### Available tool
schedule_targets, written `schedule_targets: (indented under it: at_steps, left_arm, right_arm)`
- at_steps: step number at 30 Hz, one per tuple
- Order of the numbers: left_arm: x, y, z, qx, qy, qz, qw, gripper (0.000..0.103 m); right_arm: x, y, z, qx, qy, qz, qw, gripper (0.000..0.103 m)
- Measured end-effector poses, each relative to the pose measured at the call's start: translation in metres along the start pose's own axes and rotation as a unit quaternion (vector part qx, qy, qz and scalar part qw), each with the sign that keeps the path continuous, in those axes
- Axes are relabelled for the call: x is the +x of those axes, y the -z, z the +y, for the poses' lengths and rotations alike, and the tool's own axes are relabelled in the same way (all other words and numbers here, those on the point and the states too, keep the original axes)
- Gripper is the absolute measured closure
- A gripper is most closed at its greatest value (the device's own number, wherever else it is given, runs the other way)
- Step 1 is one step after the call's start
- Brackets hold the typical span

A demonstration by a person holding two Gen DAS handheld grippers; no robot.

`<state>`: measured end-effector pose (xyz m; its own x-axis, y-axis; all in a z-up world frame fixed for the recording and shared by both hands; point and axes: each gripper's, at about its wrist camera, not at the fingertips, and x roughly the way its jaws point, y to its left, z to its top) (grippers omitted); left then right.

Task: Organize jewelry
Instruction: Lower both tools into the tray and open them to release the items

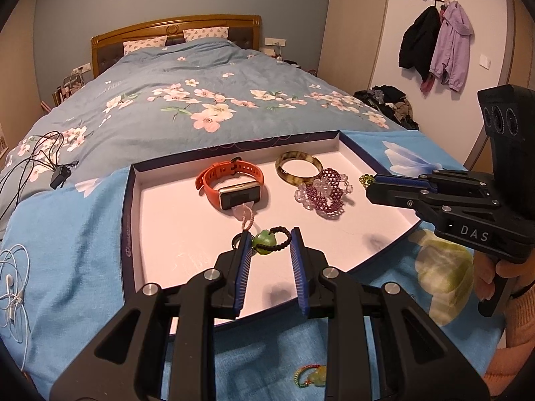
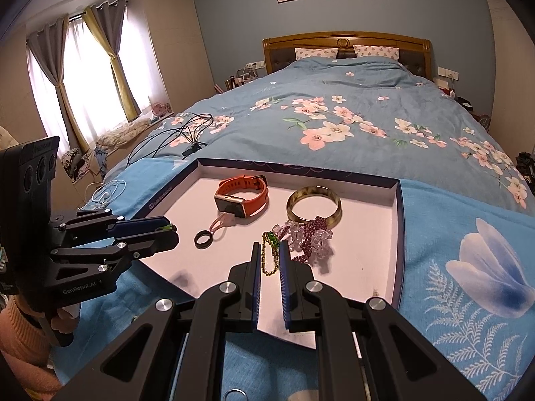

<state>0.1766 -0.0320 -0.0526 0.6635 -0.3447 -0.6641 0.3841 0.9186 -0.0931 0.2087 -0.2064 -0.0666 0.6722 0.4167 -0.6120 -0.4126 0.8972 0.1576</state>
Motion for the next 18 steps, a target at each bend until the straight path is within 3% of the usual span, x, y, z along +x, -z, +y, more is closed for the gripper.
schedule_targets:
  at_steps: [18]
  left_arm:
    - [0.031,0.001,0.006,-0.008,-0.002,0.036,0.9993,0.079]
  right_arm:
    - [0.028,0.002,-0.008,0.01,0.003,0.033,0.999,0.094]
